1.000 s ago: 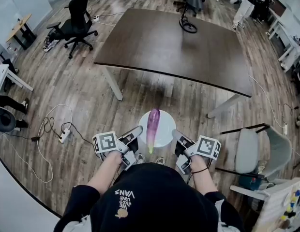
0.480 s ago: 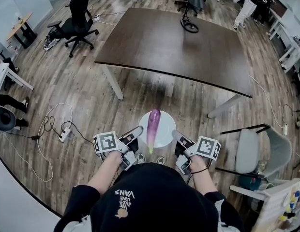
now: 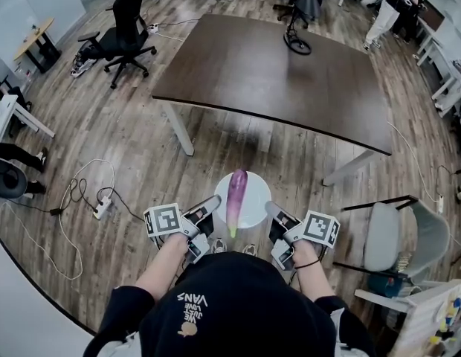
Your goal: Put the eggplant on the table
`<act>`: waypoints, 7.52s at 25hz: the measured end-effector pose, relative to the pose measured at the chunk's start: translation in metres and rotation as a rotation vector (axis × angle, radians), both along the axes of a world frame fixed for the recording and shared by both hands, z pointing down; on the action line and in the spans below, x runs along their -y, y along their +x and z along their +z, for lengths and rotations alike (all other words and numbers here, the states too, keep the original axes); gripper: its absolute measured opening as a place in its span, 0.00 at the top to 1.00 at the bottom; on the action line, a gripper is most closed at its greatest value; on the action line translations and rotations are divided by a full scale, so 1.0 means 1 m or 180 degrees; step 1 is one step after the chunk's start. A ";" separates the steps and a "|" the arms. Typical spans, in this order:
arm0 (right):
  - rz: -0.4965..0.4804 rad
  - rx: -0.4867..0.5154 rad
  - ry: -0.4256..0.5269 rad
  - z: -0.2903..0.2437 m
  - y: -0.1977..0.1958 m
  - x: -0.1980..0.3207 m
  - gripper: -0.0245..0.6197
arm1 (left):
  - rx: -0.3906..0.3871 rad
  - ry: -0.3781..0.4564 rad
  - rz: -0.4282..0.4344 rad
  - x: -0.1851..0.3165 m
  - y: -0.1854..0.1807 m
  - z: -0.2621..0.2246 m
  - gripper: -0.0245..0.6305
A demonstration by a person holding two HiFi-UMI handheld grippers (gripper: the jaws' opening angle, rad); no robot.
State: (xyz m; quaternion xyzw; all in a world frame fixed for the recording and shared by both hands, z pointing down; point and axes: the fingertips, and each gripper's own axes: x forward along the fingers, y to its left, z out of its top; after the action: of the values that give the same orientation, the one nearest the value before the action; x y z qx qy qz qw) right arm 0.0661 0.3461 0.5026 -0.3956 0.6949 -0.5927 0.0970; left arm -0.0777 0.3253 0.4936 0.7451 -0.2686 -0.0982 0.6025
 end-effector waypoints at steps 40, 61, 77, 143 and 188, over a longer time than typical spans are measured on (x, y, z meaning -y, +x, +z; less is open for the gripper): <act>-0.0140 -0.0037 -0.0004 0.012 0.020 0.172 0.91 | -0.0083 -0.0002 -0.0125 0.164 0.020 0.009 0.92; -0.0454 -0.0052 -0.0022 0.022 0.040 0.294 0.91 | 0.0155 0.0093 -0.0458 0.277 0.033 0.022 0.92; -0.0240 -0.0099 -0.0028 0.020 -0.006 0.376 0.91 | 0.0022 0.0049 -0.0258 0.365 -0.010 0.013 0.92; -0.0223 -0.0504 -0.0518 0.136 0.047 0.702 0.91 | 0.0650 -0.0390 0.0091 0.700 0.053 0.132 0.92; -0.0511 -0.1096 -0.0821 0.172 0.041 0.718 0.91 | 0.1766 -0.0445 0.0570 0.710 0.052 0.172 0.86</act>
State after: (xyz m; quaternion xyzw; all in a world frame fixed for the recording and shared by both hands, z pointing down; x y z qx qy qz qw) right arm 0.1075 -0.3721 0.6745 -0.4435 0.6489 -0.6061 -0.1219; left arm -0.0257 -0.3849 0.6658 0.7209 -0.3624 0.1814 0.5621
